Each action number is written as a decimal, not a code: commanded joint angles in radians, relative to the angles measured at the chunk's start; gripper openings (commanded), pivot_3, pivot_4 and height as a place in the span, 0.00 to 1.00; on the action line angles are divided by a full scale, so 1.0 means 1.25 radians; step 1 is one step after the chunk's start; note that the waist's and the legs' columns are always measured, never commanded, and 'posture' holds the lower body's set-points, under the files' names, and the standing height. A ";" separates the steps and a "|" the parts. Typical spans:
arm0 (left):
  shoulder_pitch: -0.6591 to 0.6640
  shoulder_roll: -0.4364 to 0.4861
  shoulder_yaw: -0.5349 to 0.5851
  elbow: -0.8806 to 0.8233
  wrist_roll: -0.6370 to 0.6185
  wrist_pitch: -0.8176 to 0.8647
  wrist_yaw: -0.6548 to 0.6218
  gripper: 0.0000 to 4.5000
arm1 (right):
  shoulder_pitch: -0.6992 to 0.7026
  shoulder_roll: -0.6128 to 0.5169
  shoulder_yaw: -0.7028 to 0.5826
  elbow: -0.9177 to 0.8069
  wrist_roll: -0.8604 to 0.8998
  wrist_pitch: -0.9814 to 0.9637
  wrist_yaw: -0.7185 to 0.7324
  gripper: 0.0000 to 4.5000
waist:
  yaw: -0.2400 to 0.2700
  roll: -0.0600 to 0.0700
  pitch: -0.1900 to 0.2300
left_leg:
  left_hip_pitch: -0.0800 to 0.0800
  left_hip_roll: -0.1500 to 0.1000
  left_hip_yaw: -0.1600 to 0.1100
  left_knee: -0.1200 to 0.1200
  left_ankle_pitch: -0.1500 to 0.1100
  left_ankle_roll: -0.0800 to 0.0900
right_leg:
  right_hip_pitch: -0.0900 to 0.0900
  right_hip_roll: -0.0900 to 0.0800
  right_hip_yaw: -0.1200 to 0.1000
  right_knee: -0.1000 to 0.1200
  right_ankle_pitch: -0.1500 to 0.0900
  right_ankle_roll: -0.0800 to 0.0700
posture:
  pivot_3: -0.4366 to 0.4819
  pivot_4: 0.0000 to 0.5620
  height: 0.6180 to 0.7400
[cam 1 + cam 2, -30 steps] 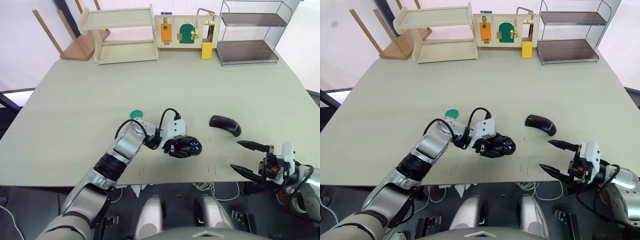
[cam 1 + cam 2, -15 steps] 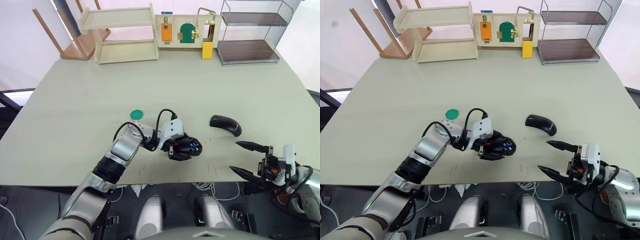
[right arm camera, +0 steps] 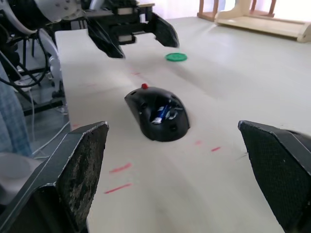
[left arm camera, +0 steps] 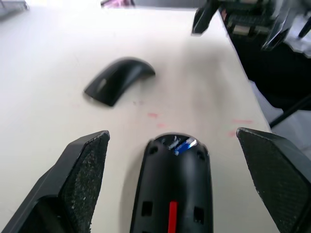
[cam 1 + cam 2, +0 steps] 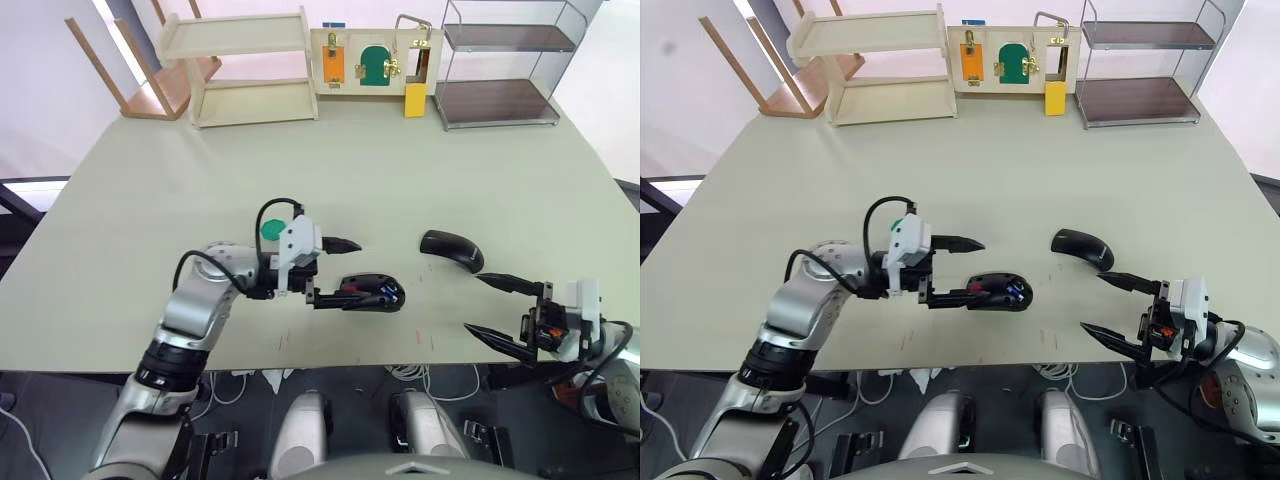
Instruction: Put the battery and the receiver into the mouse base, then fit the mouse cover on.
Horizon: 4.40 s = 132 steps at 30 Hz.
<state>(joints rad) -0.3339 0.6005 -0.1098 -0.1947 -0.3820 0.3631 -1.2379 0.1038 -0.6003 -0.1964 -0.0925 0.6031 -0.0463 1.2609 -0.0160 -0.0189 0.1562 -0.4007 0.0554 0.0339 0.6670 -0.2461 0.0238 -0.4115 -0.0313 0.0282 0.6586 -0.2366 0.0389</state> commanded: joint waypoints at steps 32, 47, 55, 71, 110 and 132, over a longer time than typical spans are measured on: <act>0.377 0.097 0.325 -0.186 -0.262 -0.111 -0.022 0.99 | -0.483 -0.113 0.130 0.555 -0.269 0.068 0.032 1.00 | 0.003 0.002 0.007 | 0.001 0.000 0.006 0.000 0.000 0.000 | -0.002 -0.002 0.003 0.000 0.001 0.000 | 0.48 0.27 1.00; 0.393 0.088 0.312 -0.178 -0.255 -0.147 -0.031 0.99 | -0.545 -0.097 0.150 0.558 -0.285 0.140 0.054 1.00 | 0.001 0.003 0.008 | 0.001 0.001 0.008 -0.001 0.000 0.000 | -0.002 -0.001 0.004 0.000 0.002 -0.002 | 0.48 0.27 1.00; 0.368 0.097 0.296 -0.153 -0.243 -0.147 -0.041 0.99 | -0.511 -0.089 0.149 0.503 -0.291 0.170 0.024 1.00 | 0.002 0.003 0.008 | 0.001 0.000 0.008 -0.001 0.000 0.000 | -0.002 -0.001 0.004 0.000 0.001 -0.002 | 0.48 0.27 1.00; 0.343 0.093 0.274 -0.120 -0.234 -0.158 -0.045 1.00 | -0.505 -0.069 0.149 0.474 -0.293 0.175 -0.025 0.73 | 0.000 0.003 0.008 | 0.001 0.001 0.008 -0.001 0.000 0.000 | -0.002 -0.001 0.005 0.000 0.001 0.000 | 0.48 0.27 1.00; 0.251 0.134 0.270 0.011 -0.216 -0.185 -0.142 1.00 | -0.475 -0.133 0.288 -0.176 -0.176 0.540 -0.034 0.55 | 0.001 0.000 0.011 | -0.002 0.001 0.009 -0.002 0.000 0.000 | -0.007 -0.002 0.005 0.000 0.000 0.000 | 0.48 0.27 1.00; 0.185 0.131 0.231 0.050 -0.205 -0.167 -0.165 1.00 | -0.701 -0.069 0.575 -0.222 -0.295 0.812 -0.140 0.55 | 0.001 0.000 0.011 | -0.013 0.001 0.009 0.000 0.000 0.000 | -0.017 -0.002 0.004 0.002 0.004 0.000 | 0.48 0.27 1.00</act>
<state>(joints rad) -0.1007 0.7600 0.1810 -0.1080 -0.6302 0.1527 -1.4418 -0.7482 -0.6954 0.5197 -0.3369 0.2382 0.9384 1.0964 -0.0147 -0.0190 0.1700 -0.4162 0.0567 0.0445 0.6670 -0.2461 0.0234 -0.4329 -0.0331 0.0334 0.6609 -0.2317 0.0391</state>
